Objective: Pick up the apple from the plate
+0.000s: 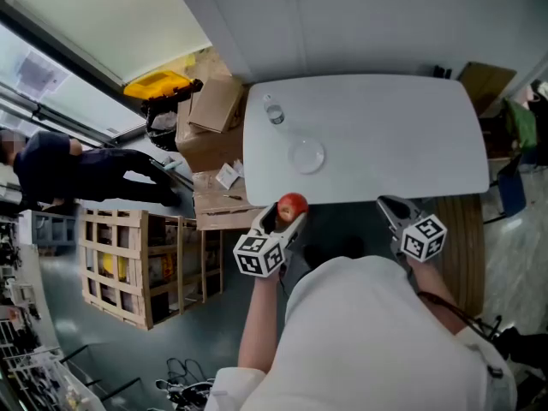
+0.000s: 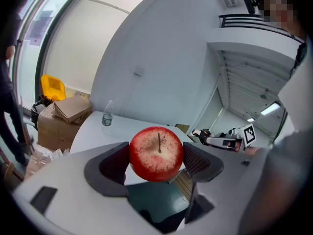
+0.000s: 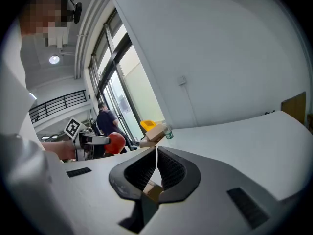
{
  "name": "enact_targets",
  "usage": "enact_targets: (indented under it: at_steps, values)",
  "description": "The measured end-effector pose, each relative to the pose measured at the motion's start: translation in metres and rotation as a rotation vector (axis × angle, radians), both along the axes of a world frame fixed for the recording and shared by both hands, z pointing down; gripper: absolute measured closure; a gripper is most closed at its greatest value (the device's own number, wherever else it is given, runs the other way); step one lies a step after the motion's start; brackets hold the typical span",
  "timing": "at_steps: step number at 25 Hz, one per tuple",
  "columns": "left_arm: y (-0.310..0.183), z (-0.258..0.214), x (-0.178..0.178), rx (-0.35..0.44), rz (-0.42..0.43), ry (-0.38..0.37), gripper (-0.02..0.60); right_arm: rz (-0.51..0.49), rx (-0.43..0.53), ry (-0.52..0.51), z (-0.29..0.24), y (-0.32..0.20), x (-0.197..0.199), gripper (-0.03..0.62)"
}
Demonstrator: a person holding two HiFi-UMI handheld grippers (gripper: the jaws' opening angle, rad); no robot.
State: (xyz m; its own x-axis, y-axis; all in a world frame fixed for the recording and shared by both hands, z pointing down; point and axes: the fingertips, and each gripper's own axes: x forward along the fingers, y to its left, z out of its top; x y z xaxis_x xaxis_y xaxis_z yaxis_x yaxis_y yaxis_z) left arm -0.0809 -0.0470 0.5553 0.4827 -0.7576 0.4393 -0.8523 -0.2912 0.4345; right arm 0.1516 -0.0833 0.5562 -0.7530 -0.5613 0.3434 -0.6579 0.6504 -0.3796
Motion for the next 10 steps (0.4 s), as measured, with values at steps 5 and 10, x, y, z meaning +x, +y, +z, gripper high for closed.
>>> enact_targets:
  at_steps: [5,10]
  values:
    - [-0.0037,-0.0017,0.0025,-0.001,0.000,-0.001,0.236,-0.005,-0.008,0.000,-0.0004,-0.0019,0.0019,0.557]
    - [-0.0074,-0.0017,0.0033,-0.003,0.002,-0.005,0.236,-0.012,-0.008,-0.002,-0.0004,-0.0048,0.0010,0.557]
